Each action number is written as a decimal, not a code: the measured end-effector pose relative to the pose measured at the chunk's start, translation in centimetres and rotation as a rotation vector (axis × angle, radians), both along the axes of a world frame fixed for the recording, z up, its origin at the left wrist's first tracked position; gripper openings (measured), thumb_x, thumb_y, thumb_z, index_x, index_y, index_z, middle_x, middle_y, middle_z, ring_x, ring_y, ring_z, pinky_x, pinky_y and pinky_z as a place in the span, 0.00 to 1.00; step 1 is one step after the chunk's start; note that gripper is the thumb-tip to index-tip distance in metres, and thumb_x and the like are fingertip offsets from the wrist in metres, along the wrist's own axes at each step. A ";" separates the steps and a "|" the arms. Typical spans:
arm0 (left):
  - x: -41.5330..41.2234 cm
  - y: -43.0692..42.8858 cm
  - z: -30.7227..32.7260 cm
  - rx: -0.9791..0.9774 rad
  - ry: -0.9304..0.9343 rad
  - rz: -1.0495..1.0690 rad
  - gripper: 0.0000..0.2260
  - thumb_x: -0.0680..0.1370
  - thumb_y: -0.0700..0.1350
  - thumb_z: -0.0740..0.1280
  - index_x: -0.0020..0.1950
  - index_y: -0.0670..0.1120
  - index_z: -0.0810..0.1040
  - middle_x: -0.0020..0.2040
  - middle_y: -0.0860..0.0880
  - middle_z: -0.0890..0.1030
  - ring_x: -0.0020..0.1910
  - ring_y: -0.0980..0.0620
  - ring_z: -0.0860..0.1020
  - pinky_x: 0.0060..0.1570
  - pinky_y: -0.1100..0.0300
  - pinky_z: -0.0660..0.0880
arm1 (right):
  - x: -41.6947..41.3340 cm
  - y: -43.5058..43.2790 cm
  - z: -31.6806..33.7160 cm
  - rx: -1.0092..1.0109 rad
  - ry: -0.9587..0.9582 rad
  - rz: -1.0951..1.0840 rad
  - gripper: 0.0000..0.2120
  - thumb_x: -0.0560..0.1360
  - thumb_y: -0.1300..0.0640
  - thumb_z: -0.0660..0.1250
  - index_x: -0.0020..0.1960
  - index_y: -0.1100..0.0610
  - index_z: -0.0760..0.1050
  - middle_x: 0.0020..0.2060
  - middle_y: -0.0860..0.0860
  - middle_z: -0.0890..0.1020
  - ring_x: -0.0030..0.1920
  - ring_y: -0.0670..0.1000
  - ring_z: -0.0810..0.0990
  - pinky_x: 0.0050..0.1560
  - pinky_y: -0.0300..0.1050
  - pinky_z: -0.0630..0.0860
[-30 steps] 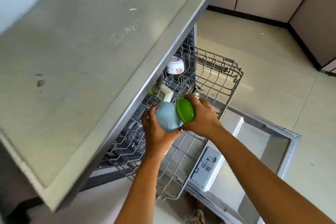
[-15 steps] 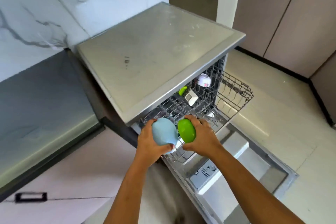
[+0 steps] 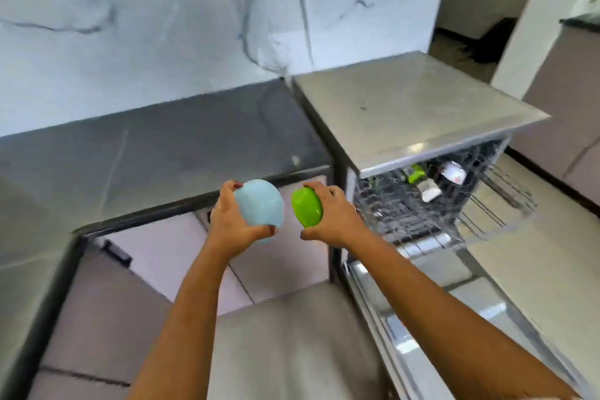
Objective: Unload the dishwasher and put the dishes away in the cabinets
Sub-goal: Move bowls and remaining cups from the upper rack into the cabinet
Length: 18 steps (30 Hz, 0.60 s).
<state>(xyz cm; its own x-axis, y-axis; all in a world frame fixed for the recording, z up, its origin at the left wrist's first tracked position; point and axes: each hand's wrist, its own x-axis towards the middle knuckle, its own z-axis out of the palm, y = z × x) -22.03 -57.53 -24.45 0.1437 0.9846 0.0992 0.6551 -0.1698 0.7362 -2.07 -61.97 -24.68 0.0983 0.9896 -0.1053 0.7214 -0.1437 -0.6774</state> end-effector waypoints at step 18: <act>-13.8 6.3 22.1 0.511 -0.268 0.182 0.37 0.52 0.58 0.75 0.57 0.66 0.62 0.56 0.59 0.71 0.55 0.55 0.73 0.52 0.55 0.76 | -14.7 11.9 21.0 0.643 0.177 0.328 0.46 0.56 0.45 0.71 0.71 0.38 0.56 0.64 0.45 0.66 0.60 0.47 0.70 0.62 0.45 0.70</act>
<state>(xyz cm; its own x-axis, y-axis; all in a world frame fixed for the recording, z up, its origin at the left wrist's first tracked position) -35.87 -51.27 -2.35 -0.1183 0.8094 0.5752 0.5097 -0.4476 0.7347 -16.81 -50.11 -3.69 -0.1775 0.8370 0.5176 0.5318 0.5242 -0.6652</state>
